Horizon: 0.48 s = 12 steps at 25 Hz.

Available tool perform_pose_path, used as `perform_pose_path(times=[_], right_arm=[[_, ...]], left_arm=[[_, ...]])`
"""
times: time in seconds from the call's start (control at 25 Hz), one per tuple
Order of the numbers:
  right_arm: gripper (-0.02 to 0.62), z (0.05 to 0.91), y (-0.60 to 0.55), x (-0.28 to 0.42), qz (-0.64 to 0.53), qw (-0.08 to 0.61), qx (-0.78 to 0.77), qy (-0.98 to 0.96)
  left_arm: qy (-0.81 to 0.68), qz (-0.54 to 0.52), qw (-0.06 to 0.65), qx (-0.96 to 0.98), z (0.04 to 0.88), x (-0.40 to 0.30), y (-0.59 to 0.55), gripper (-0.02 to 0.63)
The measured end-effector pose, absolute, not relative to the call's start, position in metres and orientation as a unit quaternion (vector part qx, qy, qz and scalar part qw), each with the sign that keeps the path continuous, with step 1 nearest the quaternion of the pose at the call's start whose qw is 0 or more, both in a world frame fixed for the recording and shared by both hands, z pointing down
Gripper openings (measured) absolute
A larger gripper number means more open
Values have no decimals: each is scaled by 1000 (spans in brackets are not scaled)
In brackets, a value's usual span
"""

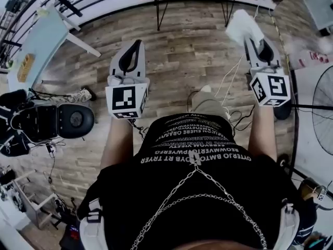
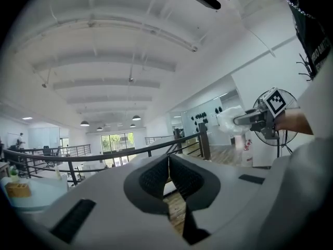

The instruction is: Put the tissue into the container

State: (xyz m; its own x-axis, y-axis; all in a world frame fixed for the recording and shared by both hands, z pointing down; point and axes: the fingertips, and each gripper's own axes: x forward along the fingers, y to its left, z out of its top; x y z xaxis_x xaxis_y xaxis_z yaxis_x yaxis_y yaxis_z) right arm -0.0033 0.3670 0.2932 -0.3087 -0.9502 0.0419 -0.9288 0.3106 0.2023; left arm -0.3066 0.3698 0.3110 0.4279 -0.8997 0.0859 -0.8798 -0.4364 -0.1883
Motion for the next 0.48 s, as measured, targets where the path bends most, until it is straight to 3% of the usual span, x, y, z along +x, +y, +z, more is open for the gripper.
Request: perform_pose_path(times=[0.48], right_arm=[[124, 312, 288, 35, -38, 74, 583, -808]], left_arm=[[522, -110, 60, -844, 310, -261, 289, 29]])
